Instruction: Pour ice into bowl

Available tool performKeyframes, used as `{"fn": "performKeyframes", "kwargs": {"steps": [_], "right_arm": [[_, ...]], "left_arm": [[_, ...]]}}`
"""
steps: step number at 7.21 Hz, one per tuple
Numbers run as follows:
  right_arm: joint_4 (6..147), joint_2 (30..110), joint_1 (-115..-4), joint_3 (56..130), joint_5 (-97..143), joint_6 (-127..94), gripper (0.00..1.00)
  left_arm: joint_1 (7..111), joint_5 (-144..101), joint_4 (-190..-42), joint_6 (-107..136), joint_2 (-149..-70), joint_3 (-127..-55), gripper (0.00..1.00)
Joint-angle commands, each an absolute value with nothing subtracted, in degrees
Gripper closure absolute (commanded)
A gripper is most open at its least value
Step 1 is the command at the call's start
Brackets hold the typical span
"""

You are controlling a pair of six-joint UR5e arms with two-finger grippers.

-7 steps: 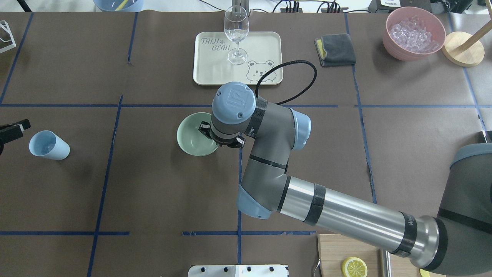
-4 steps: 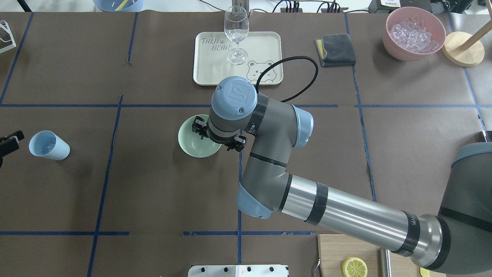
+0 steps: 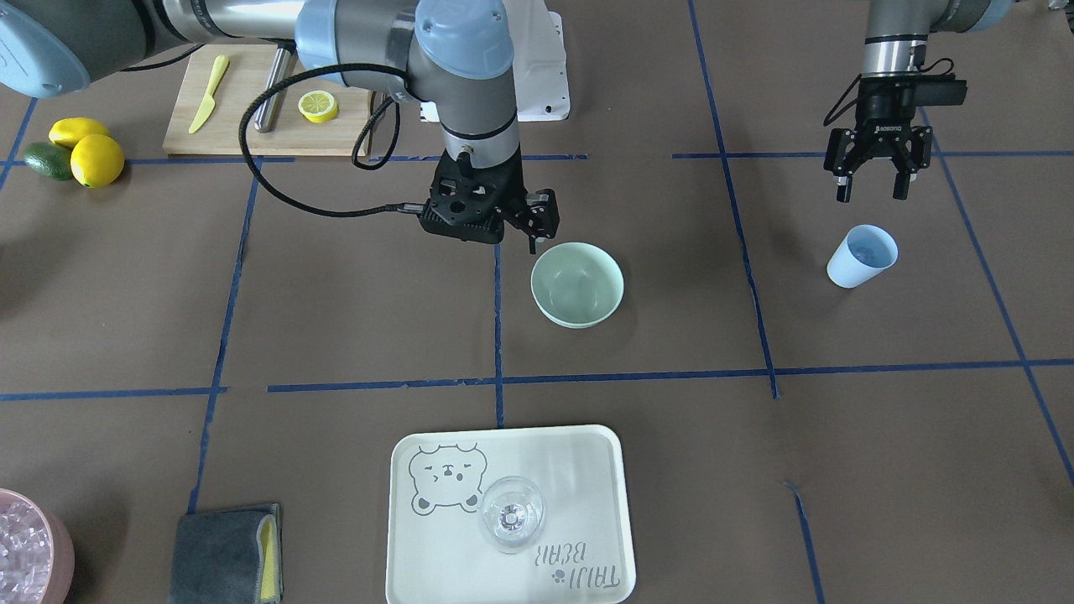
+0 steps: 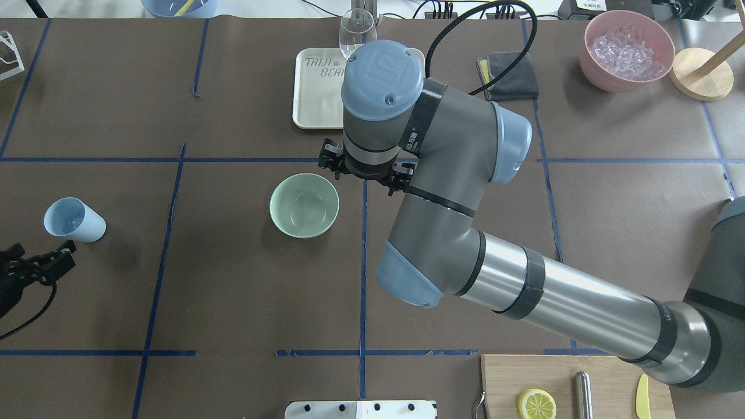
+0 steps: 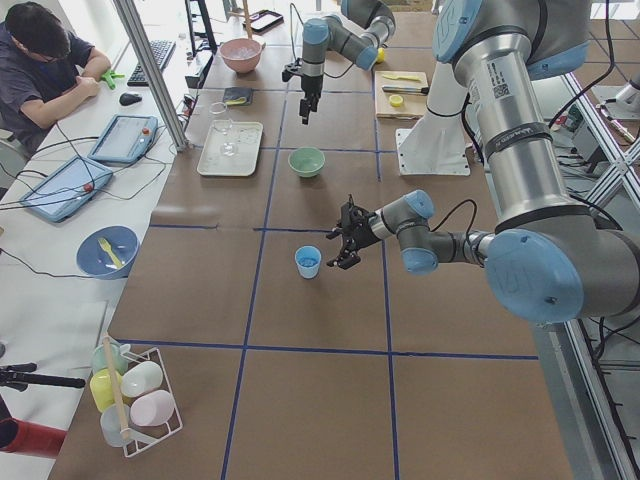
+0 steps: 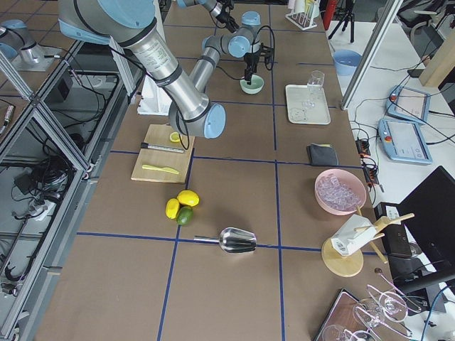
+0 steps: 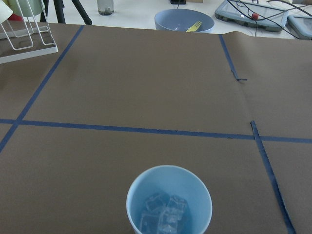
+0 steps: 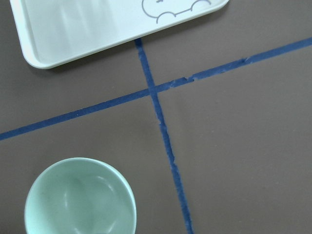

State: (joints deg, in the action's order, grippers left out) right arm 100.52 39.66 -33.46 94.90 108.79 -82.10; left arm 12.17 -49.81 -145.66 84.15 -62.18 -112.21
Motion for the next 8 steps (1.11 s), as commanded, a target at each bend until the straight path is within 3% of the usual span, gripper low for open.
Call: {"fn": "performKeyframes", "kwargs": {"steps": [1,2,5,8], "right_arm": [[105.03,44.01,-36.46,102.36,109.25,-74.64,0.0],[104.86,46.56,-37.69,104.83,110.12,-72.44,0.0],[104.5,54.29,-41.65,110.03,113.29,-61.13,0.0],[104.41,55.37,-43.41,110.13,115.31,-59.68,0.0]], "left_arm": [[7.83,-40.99,-141.68,88.15,-67.63,-105.78,0.01],[7.82,-38.43,-141.68,88.15,-70.11,-101.73,0.01],[7.91,-36.56,-141.85,88.24,-70.75,-99.68,0.01],[7.91,-36.48,-141.86,88.07,-74.61,-96.69,0.02]]}}
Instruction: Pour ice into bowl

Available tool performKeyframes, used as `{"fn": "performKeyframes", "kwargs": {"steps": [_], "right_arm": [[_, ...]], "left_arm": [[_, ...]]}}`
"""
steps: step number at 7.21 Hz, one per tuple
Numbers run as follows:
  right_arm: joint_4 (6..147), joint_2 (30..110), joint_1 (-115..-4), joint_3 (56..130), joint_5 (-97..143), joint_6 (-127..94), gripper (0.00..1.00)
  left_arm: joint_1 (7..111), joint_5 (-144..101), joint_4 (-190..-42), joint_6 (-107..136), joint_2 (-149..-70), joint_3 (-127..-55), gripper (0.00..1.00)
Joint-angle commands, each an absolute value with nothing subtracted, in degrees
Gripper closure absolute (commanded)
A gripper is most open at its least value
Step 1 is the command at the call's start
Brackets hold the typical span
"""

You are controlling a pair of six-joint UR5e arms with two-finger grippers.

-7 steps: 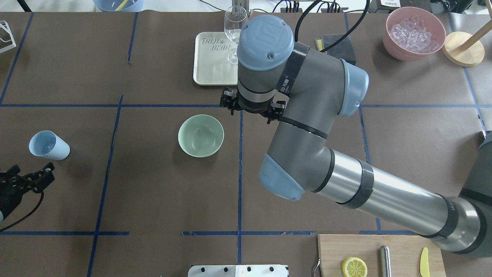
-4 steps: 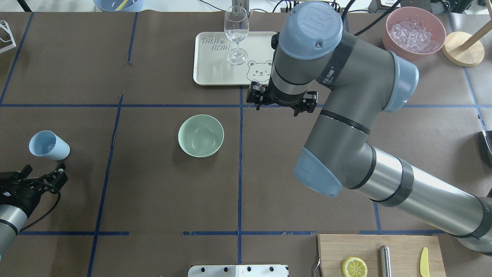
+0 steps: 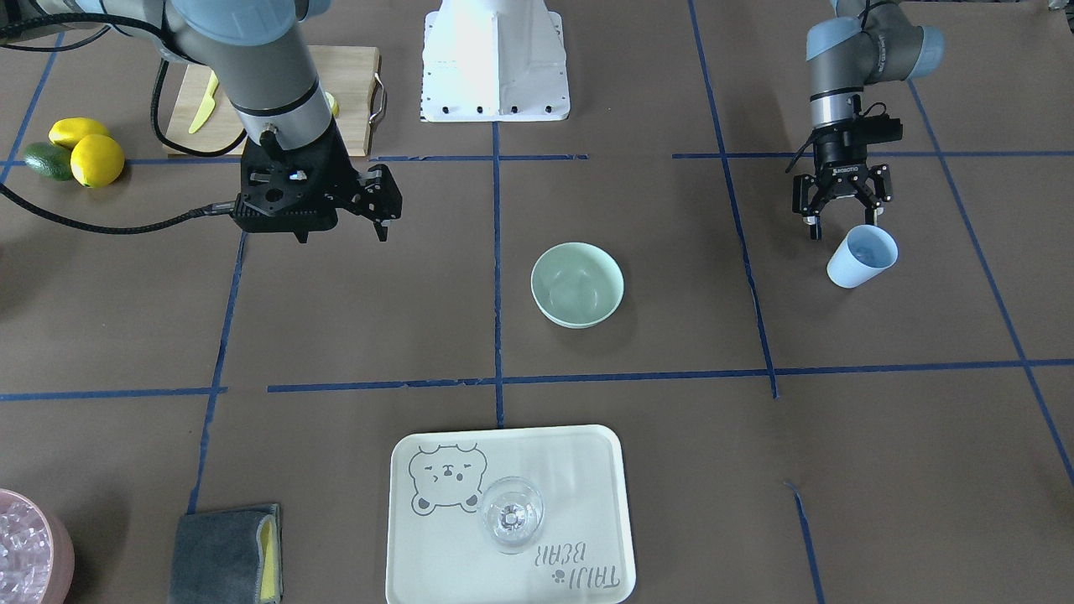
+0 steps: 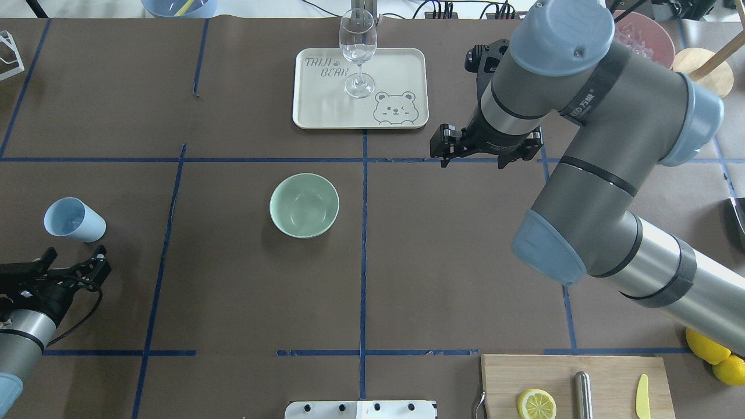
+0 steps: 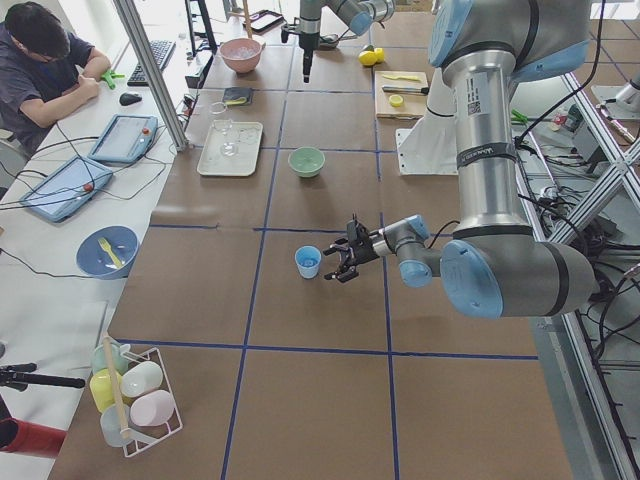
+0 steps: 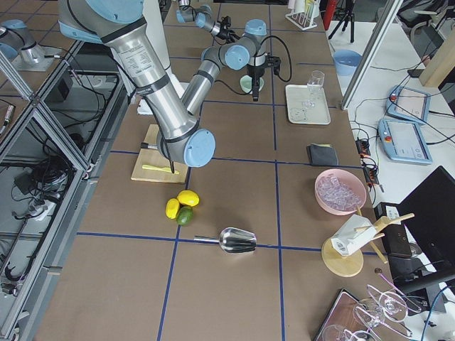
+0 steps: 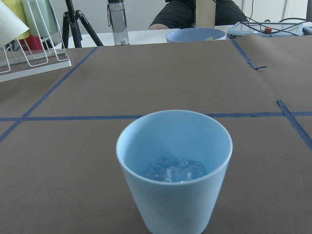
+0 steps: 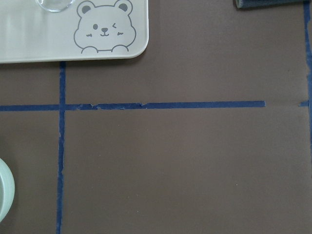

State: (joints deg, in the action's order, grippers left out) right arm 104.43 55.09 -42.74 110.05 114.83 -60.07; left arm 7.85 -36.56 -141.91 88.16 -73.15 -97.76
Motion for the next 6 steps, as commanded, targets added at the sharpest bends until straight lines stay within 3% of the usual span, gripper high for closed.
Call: {"fn": "performKeyframes", "kwargs": {"steps": [1,6], "right_arm": [[104.41,55.37,-43.42,110.13,115.23,-59.68,0.0],[104.41,55.46,-43.95,109.86,114.96,-59.76,0.0]], "left_arm": [[8.61,-35.08,-141.86,87.89,-74.62,-95.55,0.02],[12.21,-34.28,-141.94,87.8,-76.36,-93.0,0.04]]}}
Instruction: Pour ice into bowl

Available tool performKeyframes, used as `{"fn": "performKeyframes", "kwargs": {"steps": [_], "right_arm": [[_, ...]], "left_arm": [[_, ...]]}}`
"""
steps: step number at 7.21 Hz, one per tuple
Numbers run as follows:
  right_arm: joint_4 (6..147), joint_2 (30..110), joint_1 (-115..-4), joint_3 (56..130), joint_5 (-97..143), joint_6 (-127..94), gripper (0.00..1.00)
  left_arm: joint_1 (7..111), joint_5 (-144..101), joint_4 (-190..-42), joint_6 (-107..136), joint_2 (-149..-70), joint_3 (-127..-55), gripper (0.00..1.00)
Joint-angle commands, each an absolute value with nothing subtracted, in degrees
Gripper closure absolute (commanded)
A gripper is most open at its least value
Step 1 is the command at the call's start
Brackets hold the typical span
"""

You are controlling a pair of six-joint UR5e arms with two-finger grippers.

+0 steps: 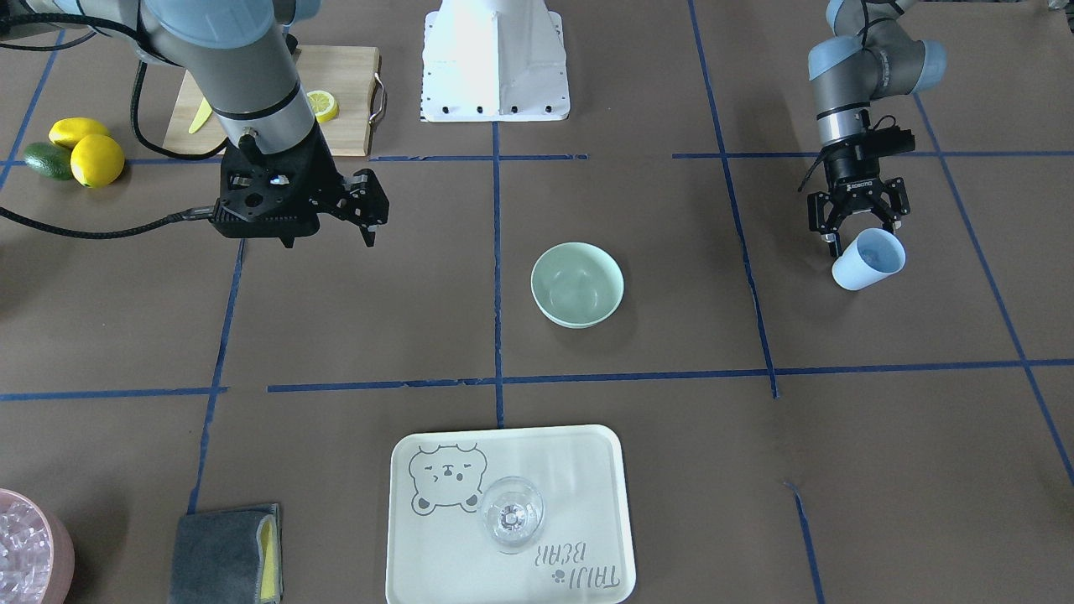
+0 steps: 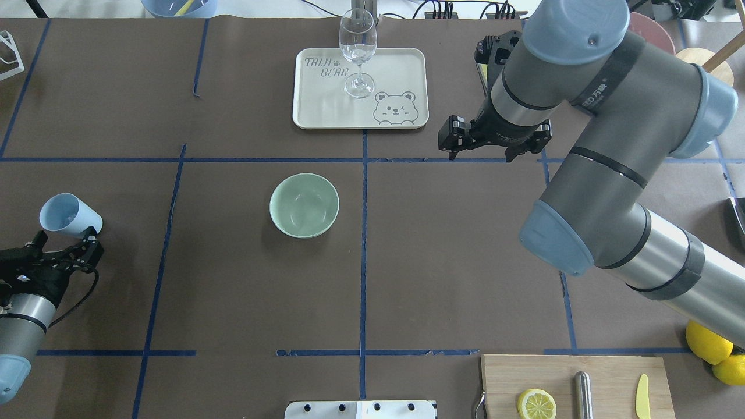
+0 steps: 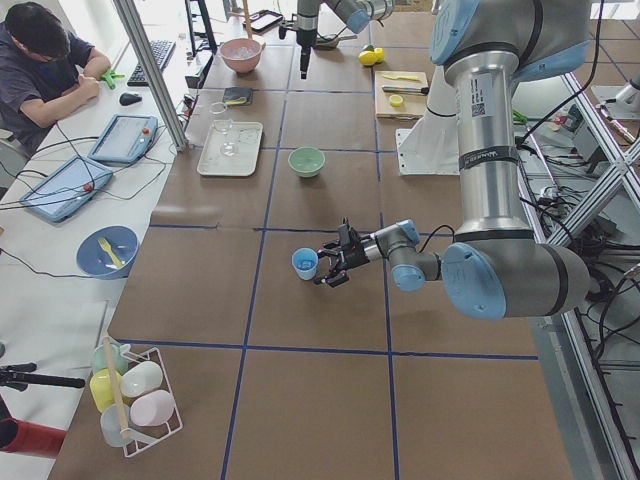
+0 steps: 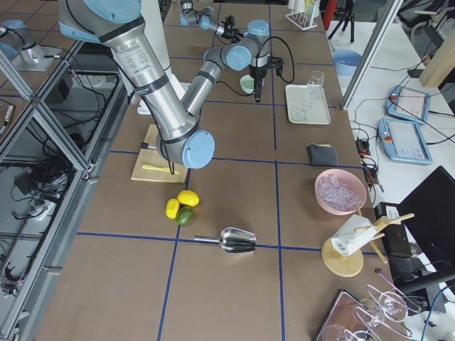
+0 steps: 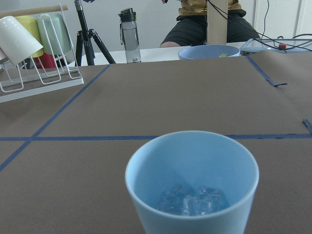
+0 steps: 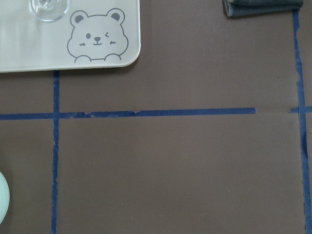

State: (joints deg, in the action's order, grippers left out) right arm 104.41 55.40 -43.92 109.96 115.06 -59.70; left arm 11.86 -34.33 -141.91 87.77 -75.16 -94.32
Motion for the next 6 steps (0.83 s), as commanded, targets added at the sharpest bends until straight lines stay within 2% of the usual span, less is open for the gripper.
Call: {"fn": "performKeyframes", "kwargs": {"steps": [1,6], "right_arm": [[104.41,55.89,-43.95,109.95,114.87,-59.77,0.0],[104.41,55.99,-43.95,109.95,114.87,-59.94,0.0]], "left_arm": [[12.3,-34.19,-141.94,87.72,-78.29,-91.51,0.04],[16.43,-34.36,-142.03,87.28,-78.84,-90.01,0.04]]}}
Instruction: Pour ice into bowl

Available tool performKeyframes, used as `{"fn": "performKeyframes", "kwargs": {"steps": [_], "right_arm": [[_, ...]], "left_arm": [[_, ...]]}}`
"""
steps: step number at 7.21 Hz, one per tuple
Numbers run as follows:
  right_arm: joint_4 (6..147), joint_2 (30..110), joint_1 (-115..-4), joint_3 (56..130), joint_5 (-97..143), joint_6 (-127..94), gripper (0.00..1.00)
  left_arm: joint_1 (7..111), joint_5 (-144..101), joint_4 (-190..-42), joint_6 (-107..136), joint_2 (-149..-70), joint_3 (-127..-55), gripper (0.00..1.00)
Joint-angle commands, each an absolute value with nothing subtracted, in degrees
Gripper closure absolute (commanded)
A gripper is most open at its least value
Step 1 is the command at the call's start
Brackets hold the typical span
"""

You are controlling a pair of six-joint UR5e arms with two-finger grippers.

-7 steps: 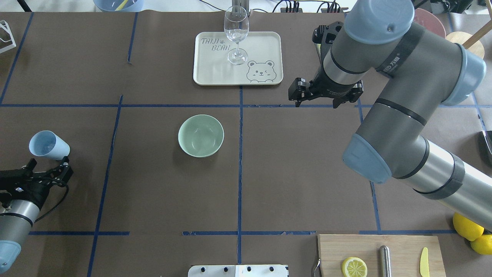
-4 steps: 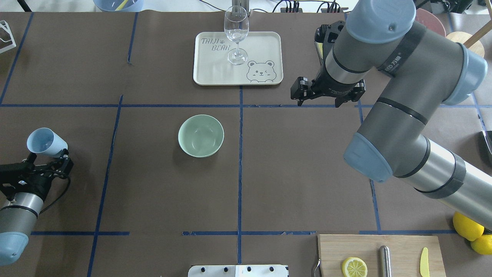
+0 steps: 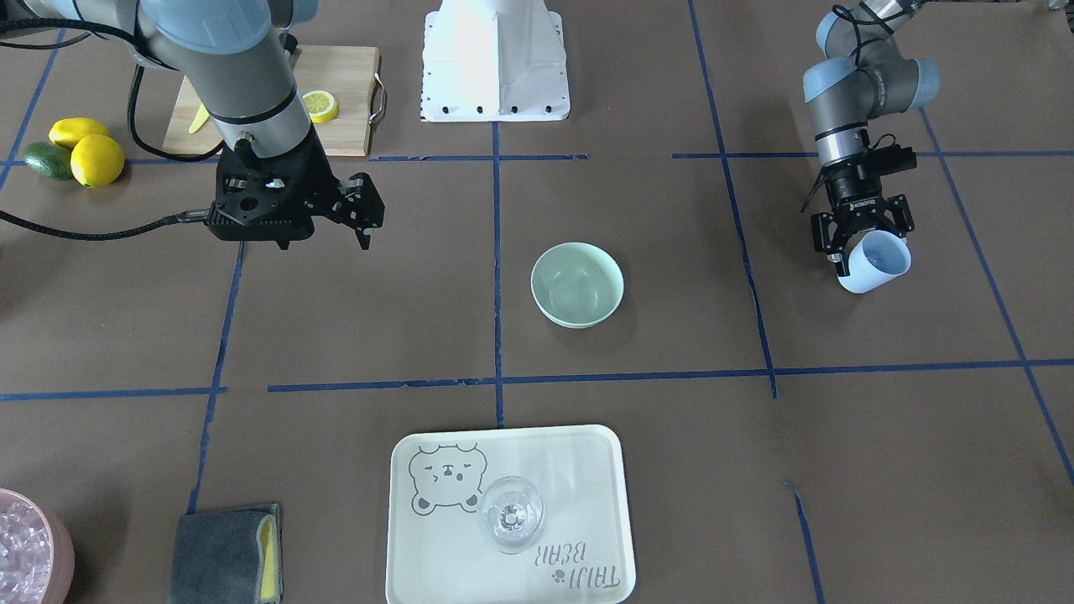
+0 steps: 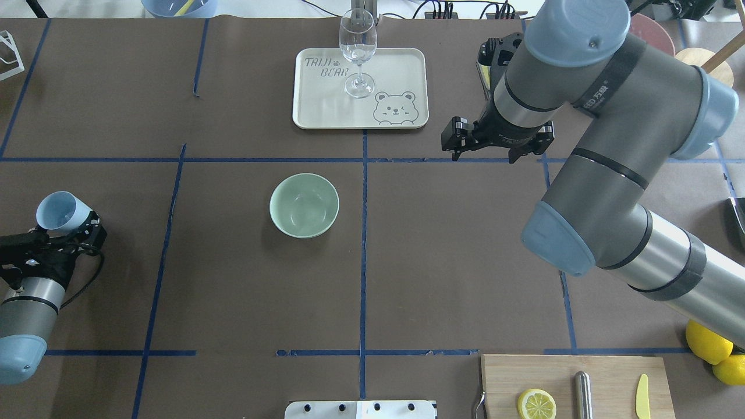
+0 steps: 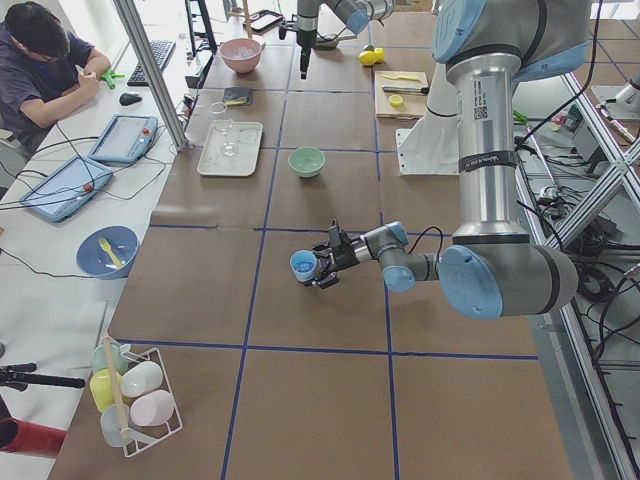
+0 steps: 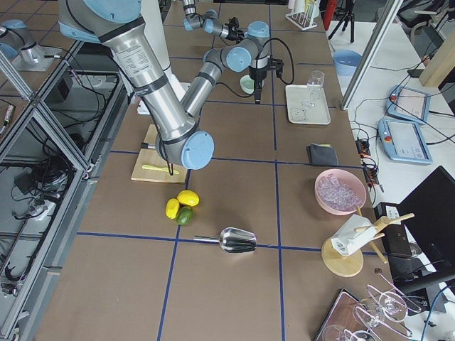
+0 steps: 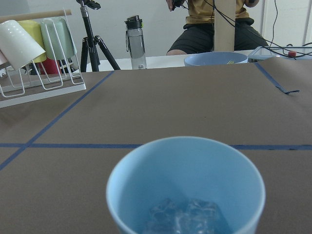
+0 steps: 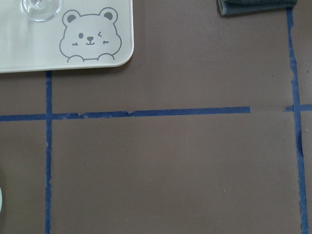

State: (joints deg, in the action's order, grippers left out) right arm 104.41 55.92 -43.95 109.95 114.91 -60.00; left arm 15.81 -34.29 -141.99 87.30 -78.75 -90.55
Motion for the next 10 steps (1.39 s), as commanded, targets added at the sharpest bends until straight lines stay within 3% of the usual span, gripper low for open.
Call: {"fn": "performKeyframes", "kwargs": {"steps": [1,3,4,5,6,8,10], "right_arm": [[104.41,56.07,-43.95,109.86,114.87,-59.94,0.0],[104.41,56.07,-43.95,109.86,114.79,-59.94,0.0],[104.41,56.16,-43.95,109.78,114.79,-59.94,0.0],[104.41,56.16,-43.95,109.78,114.79,-59.94,0.0],[104.41,56.16,-43.95,109.78,114.79,-59.85,0.0],[104.41,56.16,-43.95,109.78,114.79,-59.85,0.0],[104.33,56.77,-43.95,109.86,114.79,-59.94,0.0]], "left_arm": [[16.44,-34.37,-142.03,87.36,-79.71,-89.39,0.04],[16.52,-34.37,-142.12,87.36,-80.95,-87.8,0.09],[16.61,-34.28,-142.21,87.36,-80.95,-87.8,0.43],[17.39,-34.28,-142.21,87.36,-80.95,-87.8,0.85],[18.79,-34.28,-142.29,86.49,-80.95,-88.32,1.0],[22.92,-34.45,-153.54,61.93,-82.35,-94.96,1.0],[23.03,-34.37,-159.61,53.9,-82.08,-95.8,1.0]]}}
